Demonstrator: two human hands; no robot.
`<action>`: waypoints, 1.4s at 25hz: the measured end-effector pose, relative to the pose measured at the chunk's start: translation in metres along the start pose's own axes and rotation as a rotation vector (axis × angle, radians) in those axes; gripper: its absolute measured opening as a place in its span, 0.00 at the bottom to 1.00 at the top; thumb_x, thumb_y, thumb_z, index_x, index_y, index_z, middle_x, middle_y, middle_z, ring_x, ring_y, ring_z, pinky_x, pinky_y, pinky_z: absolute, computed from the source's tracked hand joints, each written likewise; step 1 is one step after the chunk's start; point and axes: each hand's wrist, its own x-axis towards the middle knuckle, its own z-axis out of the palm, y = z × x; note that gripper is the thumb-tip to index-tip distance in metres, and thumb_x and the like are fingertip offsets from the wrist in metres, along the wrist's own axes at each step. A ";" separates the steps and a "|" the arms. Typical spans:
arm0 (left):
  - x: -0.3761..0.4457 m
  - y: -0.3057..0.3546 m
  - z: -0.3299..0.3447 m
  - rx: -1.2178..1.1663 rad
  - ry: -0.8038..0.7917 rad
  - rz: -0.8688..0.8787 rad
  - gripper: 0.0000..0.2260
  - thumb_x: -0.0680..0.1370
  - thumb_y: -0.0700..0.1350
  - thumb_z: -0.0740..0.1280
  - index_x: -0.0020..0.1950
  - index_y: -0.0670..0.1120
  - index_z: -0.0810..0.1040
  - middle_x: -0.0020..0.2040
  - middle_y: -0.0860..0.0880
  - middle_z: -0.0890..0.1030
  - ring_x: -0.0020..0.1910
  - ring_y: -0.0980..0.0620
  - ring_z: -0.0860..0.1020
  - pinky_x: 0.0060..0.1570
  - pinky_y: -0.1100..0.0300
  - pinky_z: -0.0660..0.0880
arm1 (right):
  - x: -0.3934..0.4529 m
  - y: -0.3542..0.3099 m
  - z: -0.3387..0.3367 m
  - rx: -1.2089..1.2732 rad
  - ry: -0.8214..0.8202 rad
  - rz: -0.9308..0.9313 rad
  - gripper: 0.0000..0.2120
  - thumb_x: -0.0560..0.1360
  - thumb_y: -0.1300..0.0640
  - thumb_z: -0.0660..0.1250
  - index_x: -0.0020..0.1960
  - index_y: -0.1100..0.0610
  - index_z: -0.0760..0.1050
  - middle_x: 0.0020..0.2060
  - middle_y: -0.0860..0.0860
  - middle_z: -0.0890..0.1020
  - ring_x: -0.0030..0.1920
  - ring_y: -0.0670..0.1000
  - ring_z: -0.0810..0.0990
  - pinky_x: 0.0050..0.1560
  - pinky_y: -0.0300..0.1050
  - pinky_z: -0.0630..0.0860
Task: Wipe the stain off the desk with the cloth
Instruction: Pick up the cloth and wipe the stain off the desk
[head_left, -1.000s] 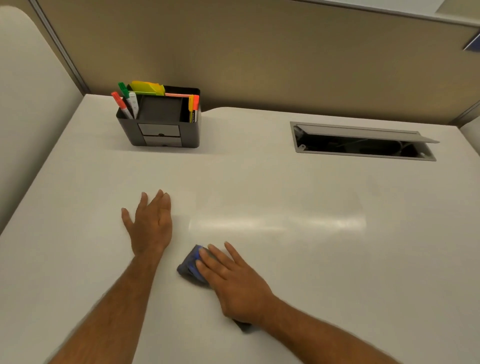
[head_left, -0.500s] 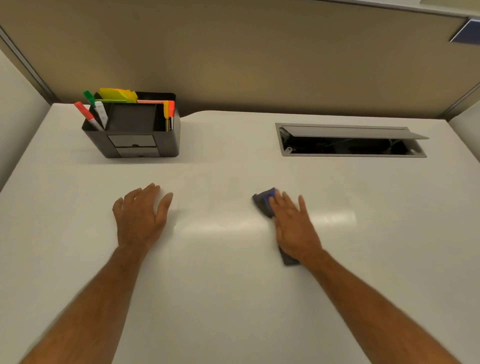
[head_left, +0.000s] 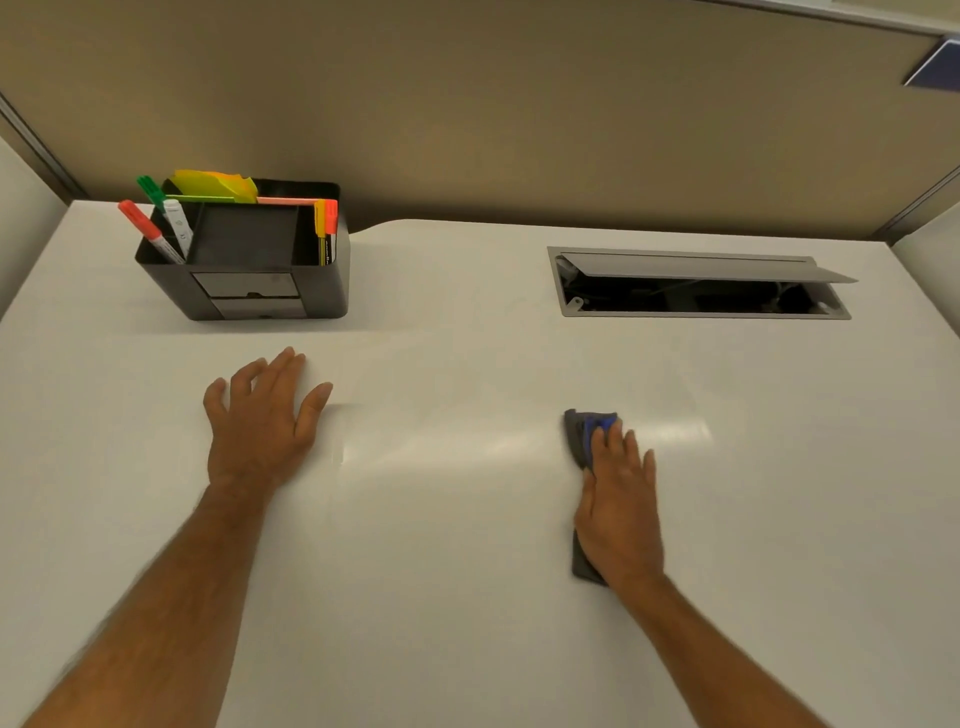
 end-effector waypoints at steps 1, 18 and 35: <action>0.001 -0.003 0.001 -0.006 -0.005 -0.010 0.30 0.80 0.64 0.48 0.74 0.49 0.69 0.77 0.50 0.69 0.75 0.44 0.64 0.74 0.39 0.52 | -0.002 -0.018 0.008 0.009 -0.014 -0.031 0.27 0.78 0.66 0.61 0.76 0.65 0.62 0.77 0.62 0.62 0.77 0.63 0.60 0.78 0.59 0.49; 0.008 -0.010 0.001 -0.278 0.075 -0.072 0.31 0.81 0.59 0.43 0.77 0.46 0.67 0.73 0.41 0.74 0.75 0.42 0.67 0.77 0.44 0.51 | 0.030 -0.223 0.072 -0.008 -0.226 -0.760 0.33 0.77 0.58 0.58 0.79 0.59 0.51 0.80 0.57 0.52 0.80 0.57 0.46 0.78 0.51 0.35; 0.019 0.003 -0.001 -0.075 0.104 -0.098 0.31 0.80 0.62 0.50 0.72 0.43 0.73 0.55 0.37 0.83 0.58 0.34 0.75 0.63 0.38 0.65 | 0.108 -0.014 0.004 -0.120 -0.101 -0.380 0.28 0.79 0.65 0.57 0.78 0.61 0.58 0.78 0.58 0.60 0.78 0.60 0.57 0.78 0.58 0.46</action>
